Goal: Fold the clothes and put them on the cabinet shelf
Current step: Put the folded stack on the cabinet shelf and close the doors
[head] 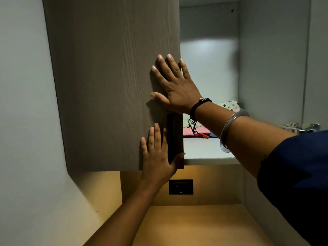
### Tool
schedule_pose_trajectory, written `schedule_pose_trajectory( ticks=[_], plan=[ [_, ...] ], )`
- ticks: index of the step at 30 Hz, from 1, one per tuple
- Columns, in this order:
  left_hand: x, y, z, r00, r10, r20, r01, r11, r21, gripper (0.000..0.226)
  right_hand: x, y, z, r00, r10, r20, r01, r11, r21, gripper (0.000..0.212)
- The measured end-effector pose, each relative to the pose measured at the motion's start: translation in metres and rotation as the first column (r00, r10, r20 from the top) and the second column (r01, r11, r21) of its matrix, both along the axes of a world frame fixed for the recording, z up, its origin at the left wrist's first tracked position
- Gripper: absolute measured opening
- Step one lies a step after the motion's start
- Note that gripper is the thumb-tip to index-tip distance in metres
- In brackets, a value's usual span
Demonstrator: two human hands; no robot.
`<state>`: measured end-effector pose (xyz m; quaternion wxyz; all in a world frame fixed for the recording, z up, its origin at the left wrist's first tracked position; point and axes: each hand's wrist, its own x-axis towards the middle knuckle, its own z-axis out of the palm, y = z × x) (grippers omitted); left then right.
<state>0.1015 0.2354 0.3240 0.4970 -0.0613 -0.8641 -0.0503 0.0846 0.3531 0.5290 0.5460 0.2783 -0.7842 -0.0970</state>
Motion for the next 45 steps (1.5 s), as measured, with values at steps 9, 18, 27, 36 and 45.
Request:
schedule_pose_trajectory(
  ticks=[9,18,27,36,45],
  plan=[
    [0.128,0.020,0.023,0.913,-0.398,-0.085,0.399,0.917,-0.010,0.067,0.138,0.076,-0.131,0.980,0.003,0.201,0.044,0.972,-0.230,0.075],
    [0.240,0.143,0.109,0.776,-0.605,-0.178,0.552,0.788,-0.272,0.072,0.307,0.254,-0.189,0.928,-0.365,0.072,0.349,0.786,-0.511,0.076],
    [0.302,0.298,0.155,0.783,-0.604,-0.151,0.493,0.750,-0.440,0.074,0.338,0.393,-0.183,0.953,-0.188,0.236,0.282,0.271,-0.920,0.086],
    [0.322,0.408,0.177,0.918,-0.369,-0.143,0.180,0.710,-0.681,0.078,0.336,0.347,-0.207,0.873,0.400,0.278,0.068,0.466,-0.882,0.087],
    [0.260,0.276,0.181,0.972,-0.019,-0.236,-0.129,0.791,-0.598,0.078,0.271,0.232,-0.184,0.840,0.490,0.233,-0.169,0.645,-0.745,0.096]
  ],
)
